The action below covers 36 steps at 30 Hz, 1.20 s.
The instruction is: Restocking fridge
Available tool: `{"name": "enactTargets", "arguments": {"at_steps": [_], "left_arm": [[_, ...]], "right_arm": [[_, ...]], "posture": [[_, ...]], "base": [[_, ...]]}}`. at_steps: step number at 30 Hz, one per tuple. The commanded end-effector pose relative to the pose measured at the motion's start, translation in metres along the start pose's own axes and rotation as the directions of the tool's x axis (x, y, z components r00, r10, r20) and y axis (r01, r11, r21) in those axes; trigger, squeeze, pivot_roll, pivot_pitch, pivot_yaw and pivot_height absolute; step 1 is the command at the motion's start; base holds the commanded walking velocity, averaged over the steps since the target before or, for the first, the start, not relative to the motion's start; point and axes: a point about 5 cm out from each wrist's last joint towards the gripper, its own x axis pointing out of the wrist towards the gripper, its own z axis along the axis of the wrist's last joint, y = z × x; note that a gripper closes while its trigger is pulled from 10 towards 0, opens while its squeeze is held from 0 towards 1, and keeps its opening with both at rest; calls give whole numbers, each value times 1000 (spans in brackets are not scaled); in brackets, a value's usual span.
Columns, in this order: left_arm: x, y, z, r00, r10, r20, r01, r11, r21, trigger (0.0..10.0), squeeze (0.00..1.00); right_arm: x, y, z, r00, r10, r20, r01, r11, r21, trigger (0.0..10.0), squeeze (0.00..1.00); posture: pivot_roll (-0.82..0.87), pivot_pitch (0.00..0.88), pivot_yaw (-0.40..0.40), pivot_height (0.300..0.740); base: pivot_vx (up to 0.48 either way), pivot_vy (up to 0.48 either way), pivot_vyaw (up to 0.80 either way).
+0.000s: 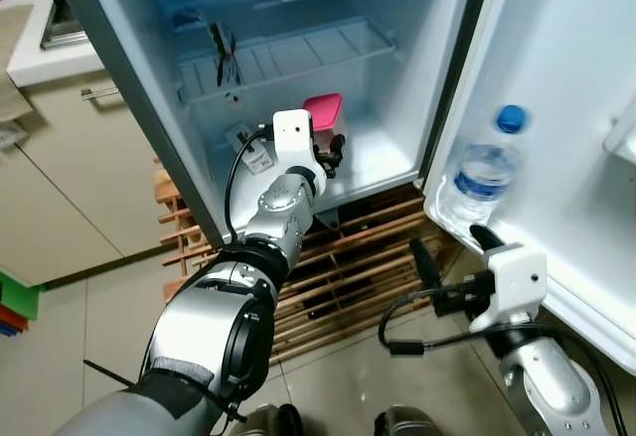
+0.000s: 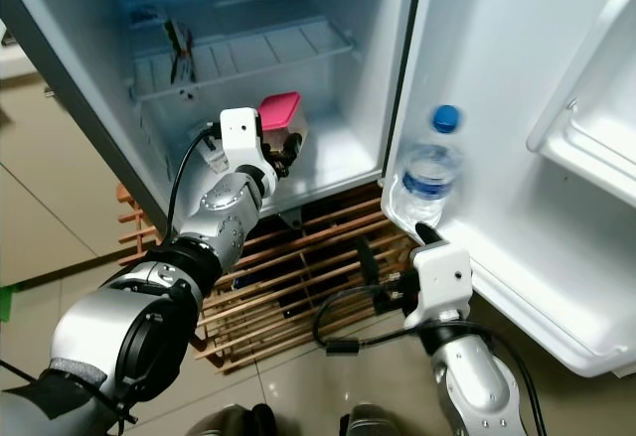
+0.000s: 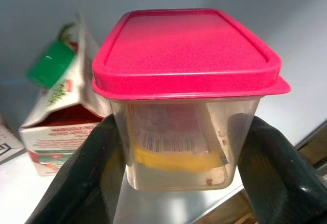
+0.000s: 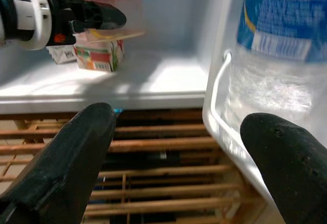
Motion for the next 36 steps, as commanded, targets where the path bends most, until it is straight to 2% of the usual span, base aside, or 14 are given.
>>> {"name": "enactTargets", "arguments": {"at_steps": [1,3,9,17,18,19,22,27,32,36], "left_arm": [[-1,8,-3,999,50,-5,-50,997,54,10000,0],[-1,10,-3,998,64,-6,-64,996,60,10000,0],[-2,23,2,990,136,26,-138,986,94,10000,0],[0,22,8,984,172,42,-174,983,60,10000,0],[0,19,7,985,169,41,-170,985,27,10000,1000],[0,19,7,985,169,41,-170,985,27,10000,1000],[1,7,5,987,157,26,-154,985,-81,10000,1000],[0,-6,-3,991,134,-22,-136,979,-151,10000,1000],[2,-17,1,996,92,-13,-93,982,-165,10000,1000],[4,-25,14,998,37,47,-30,990,-139,10000,1000]], "right_arm": [[-7,7,5,1000,19,2,-19,1000,17,10000,0],[-10,7,6,1000,21,-4,-21,1000,18,10000,0],[-36,9,9,999,3,-49,-2,1000,16,10000,0],[-46,14,12,997,-8,-71,9,1000,18,10000,0],[-47,16,12,997,-8,-74,10,1000,20,10000,0],[-47,16,12,997,-8,-74,10,1000,20,10000,0],[-47,16,13,997,-19,-76,21,1000,22,10000,0],[-42,13,12,997,-41,-68,42,999,18,10000,0],[-36,13,8,997,-49,-61,50,999,18,10000,0],[-21,13,8,998,-58,-25,59,998,17,10000,0]], "posture": [[-323,219,77,740],[-328,224,76,740],[-382,284,70,740],[-407,307,72,740],[-410,307,75,740],[-410,307,75,740],[-410,305,81,740],[-389,287,97,740],[-372,267,111,740],[-344,216,130,740]], "base": [[0,0,0],[0,0,0],[0,0,0],[0,0,0],[0,0,0],[0,0,0],[0,0,0],[0,0,0],[0,0,0],[0,0,0]]}}
